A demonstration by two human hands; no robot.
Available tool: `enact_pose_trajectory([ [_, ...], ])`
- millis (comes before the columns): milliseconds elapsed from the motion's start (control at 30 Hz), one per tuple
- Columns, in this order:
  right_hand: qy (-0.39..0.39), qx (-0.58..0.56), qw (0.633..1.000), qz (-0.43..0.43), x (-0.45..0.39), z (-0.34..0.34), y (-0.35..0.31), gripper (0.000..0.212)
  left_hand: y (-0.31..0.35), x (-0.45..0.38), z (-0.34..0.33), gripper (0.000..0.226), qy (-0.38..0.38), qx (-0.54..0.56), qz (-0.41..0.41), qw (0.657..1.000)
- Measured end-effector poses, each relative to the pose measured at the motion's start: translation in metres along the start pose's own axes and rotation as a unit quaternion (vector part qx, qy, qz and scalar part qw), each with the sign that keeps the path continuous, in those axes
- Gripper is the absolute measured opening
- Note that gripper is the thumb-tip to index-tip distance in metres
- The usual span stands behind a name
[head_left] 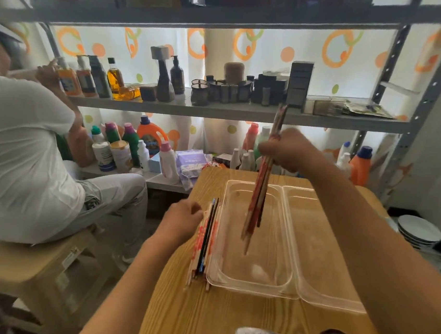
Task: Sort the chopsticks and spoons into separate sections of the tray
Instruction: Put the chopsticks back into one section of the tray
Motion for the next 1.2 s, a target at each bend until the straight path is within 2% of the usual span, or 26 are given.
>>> enact_pose_trajectory([
  [67,-0.061,0.022,0.997,-0.045,-0.007,-0.022,0.016,0.016,-0.008,-0.004,-0.022,0.013,-0.039,-0.022,0.033,0.998],
  [200,-0.122,0.079,0.982,-0.122,-0.020,-0.059,0.051,0.015,-0.014,-0.010,-0.049,0.027,-0.075,-0.075,0.053,0.993],
  [267,-0.138,0.092,0.975,-0.145,-0.023,-0.070,0.063,0.016,-0.016,-0.012,-0.052,0.032,-0.072,-0.087,0.054,0.992],
  [400,-0.160,0.113,0.961,-0.195,-0.023,-0.084,0.080,0.019,-0.020,-0.017,-0.050,0.032,-0.051,-0.042,0.055,0.996],
  [500,-0.151,0.130,0.955,-0.219,-0.022,-0.090,0.093,0.021,-0.021,-0.021,-0.050,0.031,-0.067,-0.041,0.062,0.995],
  [667,-0.118,0.163,0.959,-0.201,-0.022,-0.096,0.105,0.024,-0.025,-0.025,-0.049,0.025,-0.073,-0.013,0.097,0.992],
  [867,-0.108,0.154,0.965,-0.184,-0.024,-0.098,0.107,0.028,-0.021,-0.028,-0.046,0.016,-0.082,-0.054,0.121,0.988],
  [1067,-0.102,0.153,0.967,-0.177,-0.025,-0.094,0.095,0.024,-0.021,-0.031,-0.043,0.025,-0.107,-0.064,0.129,0.984],
  [1200,-0.110,0.168,0.967,-0.157,-0.021,-0.094,0.087,0.024,-0.018,-0.027,-0.050,0.015,-0.114,-0.091,0.129,0.981],
])
Point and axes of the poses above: each hand's wrist, its own x-axis away from the middle knuckle, its own z-axis out of the back of the hand, y = z × x, the point moved 3 cm from there along -x, towards the middle knuckle, and after that the axes turned 11 degrees about -x, right-handed, at the moved point
